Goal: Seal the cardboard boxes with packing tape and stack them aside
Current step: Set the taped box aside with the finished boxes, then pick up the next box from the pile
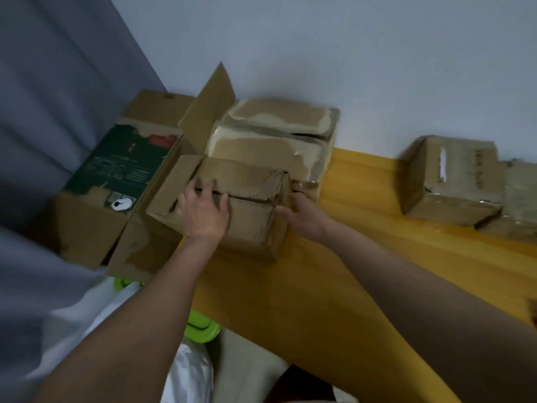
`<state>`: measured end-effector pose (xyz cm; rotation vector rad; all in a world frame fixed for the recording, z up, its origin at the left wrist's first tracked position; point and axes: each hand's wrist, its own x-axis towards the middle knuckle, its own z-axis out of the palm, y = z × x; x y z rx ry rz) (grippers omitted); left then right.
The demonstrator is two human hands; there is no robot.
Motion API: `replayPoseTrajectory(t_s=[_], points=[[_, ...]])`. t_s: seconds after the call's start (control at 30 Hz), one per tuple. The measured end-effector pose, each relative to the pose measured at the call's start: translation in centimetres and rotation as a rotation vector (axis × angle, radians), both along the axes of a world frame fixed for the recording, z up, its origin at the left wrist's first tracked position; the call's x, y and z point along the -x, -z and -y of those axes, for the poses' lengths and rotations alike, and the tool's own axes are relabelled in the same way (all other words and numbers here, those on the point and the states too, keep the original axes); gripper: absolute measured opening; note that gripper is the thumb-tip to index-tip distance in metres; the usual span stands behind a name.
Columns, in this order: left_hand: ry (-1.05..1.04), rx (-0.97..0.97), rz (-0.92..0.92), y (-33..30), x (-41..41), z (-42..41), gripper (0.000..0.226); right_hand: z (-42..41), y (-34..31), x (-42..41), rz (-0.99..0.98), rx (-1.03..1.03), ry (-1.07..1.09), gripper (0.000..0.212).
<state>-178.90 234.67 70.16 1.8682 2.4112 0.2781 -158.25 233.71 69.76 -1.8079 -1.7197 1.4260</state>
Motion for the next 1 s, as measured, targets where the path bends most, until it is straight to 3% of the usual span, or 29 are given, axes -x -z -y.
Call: replayPoseTrajectory(t_s=[0.1, 0.43, 0.57, 0.8, 1.0], points=[[-0.075, 0.15, -0.087, 0.3, 2.5, -1.6, 0.062, -1.4, 0.6, 2.4, -0.138, 0.067, 0.138, 0.076], [-0.059, 0.131, -0.189, 0.7, 4.4, -3.6, 0.052, -2.5, 2.4, 4.1, -0.197, 0.175, 0.296, 0.071], [-0.197, 0.317, -0.062, 1.6, 5.1, -3.0, 0.058, -2.2, 2.3, 3.8, -0.192, 0.168, 0.288, 0.07], [-0.112, 0.409, -0.054, 0.5, 5.1, -0.1, 0.078, 0.0, 1.4, 1.0, -0.159, 0.192, 0.257, 0.067], [-0.083, 0.387, 0.145, 0.0, 1.4, 4.3, 0.052, 4.1, -1.1, -3.7, -0.189, 0.227, 0.26, 0.064]])
